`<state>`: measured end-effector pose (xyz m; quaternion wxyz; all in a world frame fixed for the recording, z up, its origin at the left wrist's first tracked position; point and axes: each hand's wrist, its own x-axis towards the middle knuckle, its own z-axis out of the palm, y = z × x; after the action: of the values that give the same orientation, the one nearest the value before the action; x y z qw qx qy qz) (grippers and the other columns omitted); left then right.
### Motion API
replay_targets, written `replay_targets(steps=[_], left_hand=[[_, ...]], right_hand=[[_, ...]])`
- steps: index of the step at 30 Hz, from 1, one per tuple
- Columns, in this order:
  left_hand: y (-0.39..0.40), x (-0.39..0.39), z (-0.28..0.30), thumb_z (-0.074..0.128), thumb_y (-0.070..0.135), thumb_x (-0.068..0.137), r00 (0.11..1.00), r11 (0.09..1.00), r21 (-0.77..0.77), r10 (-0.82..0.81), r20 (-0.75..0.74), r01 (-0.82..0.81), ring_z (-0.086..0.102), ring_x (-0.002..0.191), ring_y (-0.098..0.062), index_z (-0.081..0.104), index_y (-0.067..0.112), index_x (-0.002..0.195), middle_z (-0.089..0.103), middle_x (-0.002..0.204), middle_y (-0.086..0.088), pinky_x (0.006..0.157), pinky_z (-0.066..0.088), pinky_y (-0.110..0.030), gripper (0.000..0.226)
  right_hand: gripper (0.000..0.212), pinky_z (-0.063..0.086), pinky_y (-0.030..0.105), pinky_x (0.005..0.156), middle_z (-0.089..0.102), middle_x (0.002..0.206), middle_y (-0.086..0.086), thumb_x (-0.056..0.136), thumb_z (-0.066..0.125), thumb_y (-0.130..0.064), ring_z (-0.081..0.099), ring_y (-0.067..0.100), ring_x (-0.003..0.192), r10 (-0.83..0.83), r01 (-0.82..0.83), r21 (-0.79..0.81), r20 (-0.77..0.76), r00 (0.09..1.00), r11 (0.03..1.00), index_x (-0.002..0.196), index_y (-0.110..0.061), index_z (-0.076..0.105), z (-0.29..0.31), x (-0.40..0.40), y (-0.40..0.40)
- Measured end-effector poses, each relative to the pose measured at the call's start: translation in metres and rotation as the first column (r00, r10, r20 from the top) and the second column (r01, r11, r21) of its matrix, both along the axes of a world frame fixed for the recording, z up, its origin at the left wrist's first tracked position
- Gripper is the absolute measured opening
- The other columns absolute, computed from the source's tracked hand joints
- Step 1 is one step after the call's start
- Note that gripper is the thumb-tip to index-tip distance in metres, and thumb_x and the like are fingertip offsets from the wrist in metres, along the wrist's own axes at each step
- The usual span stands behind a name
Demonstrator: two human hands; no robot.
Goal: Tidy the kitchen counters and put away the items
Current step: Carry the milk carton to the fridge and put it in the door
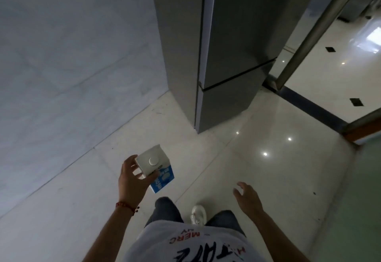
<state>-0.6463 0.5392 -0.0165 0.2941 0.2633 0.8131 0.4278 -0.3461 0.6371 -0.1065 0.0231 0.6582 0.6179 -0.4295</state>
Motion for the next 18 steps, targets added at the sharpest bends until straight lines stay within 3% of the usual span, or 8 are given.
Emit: replay_targets(steps=[10,18], left_hand=[[0.101,-0.079,-0.004,0.075,-0.001,0.066,0.988,0.988,-0.027,0.150,-0.026,-0.151,0.051,0.118,-0.037,0.044,0.004,0.120,0.051,0.129,-0.020,0.087,0.051,-0.053,0.063],[0.266,-0.152,0.032,0.076,0.001,0.065,0.995,0.993,0.085,-0.083,-0.046,0.087,0.053,0.115,-0.033,0.042,0.007,0.122,0.051,0.128,-0.019,0.088,0.051,-0.044,0.066]], right_hand=[[0.043,0.036,0.032,0.103,0.048,0.137,0.013,0.094,0.046,-0.025,0.044,0.024,0.127,0.040,-0.024,0.153,-0.103,0.994,0.988,0.133,-0.009,0.043,0.029,-0.121,0.164],[0.053,0.035,0.031,0.103,0.039,0.145,0.011,0.092,0.049,-0.028,0.040,0.023,0.132,-0.057,0.158,0.390,-0.258,0.964,0.907,0.140,-0.014,0.032,0.082,-0.206,0.281]])
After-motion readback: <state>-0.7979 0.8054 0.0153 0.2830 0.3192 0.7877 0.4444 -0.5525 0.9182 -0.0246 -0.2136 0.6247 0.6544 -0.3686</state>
